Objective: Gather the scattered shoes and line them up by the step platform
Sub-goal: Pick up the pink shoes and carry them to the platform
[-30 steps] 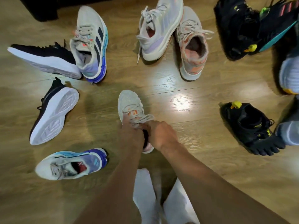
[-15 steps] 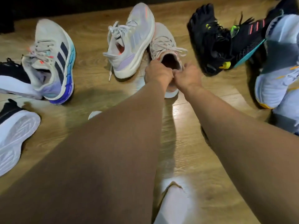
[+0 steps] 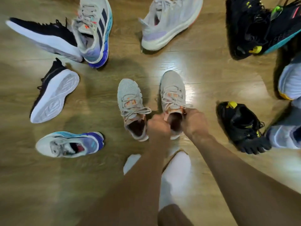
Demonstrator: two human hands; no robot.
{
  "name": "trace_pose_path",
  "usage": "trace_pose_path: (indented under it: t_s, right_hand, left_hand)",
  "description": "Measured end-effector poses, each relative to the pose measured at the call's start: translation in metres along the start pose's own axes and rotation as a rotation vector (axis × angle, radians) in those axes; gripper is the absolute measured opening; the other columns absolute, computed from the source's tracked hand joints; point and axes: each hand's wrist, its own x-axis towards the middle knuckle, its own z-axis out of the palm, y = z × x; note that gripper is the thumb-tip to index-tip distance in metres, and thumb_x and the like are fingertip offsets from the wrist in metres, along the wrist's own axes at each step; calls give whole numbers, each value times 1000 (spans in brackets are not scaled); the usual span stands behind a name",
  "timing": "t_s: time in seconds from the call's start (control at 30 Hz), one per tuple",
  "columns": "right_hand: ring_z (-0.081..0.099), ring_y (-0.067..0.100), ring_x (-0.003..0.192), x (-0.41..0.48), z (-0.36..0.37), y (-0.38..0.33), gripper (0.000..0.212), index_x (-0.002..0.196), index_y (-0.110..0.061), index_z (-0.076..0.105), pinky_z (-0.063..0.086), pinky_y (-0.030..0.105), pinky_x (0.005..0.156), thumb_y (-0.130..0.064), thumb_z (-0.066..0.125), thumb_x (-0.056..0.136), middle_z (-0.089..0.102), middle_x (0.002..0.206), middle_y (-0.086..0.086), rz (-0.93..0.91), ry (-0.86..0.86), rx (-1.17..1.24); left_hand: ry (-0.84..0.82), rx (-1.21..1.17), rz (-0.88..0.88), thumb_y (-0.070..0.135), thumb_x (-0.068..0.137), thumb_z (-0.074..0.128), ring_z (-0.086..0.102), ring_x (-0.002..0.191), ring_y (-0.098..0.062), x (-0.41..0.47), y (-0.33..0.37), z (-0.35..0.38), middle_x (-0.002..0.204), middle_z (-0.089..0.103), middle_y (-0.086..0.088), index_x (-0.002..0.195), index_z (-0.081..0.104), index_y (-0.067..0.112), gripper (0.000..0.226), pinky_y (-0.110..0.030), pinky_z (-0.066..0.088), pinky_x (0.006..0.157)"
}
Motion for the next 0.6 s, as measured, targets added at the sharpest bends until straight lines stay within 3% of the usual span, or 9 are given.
trace_pose_path:
  t_s: [0.07,0.13,0.2,0.3,0.37,0.43,0.5,0.6]
  right_hand:
    - [61,32,107,-14,17,-9,36,117,-13,63,49,33,89,-10,56,82,67,112,14,-18,-73,-10]
    - [59,33,110,-21,27,-19,38,120,-13,60,47,34,91,-10,56,83,65,115,14,-34,-85,-6]
    - [58,34,109,-20,33,-28,33,116,-13,60,46,32,88,-9,53,84,65,114,14,-81,-39,-12]
    - [59,32,105,-12,37,-35,29,109,-14,62,45,28,82,-6,53,83,66,109,13,-105,-22,-27]
    - [60,32,104,-6,36,-36,28,106,-15,63,43,27,77,-6,53,83,67,107,12,-79,-28,-24]
    - [60,33,102,-2,35,-35,27,105,-18,63,41,27,75,-6,51,84,67,106,12,-56,-20,-27]
    - [60,33,103,0,37,-37,28,107,-17,62,44,28,78,-6,50,85,67,106,12,-33,-14,0]
    - [59,33,108,0,41,-41,35,117,-15,57,46,30,85,-4,49,85,66,112,13,32,15,98]
  left_hand:
    - [9,61,53,12,99,42,58,110,-33,-14,-25,-7,116,65,-18,118,64,3,30,-5,41,64]
    - [59,111,113,19,100,40,61,104,-32,-22,-40,-10,109,68,-16,111,66,5,31,-25,44,78]
    - [66,40,114,26,94,41,62,98,-33,-22,-49,-11,104,69,-15,106,67,7,35,-32,47,78]
    - [78,-15,132,21,83,43,62,93,-33,-18,-59,-14,99,69,-16,101,67,3,36,-35,50,78]
    - [96,-103,144,16,83,47,63,85,-25,-15,-61,-21,93,71,-13,98,69,5,29,-27,48,72]
    - [261,-166,201,7,85,54,59,74,-18,-15,-60,-33,84,71,-11,90,71,4,19,-16,38,66]
    - [504,-198,232,9,83,57,60,73,-20,-12,-63,-47,80,68,-8,88,68,6,13,-19,40,67]
    - [618,-211,-47,19,80,64,58,91,-23,-3,-79,-61,99,62,-8,104,58,10,27,-34,49,81]
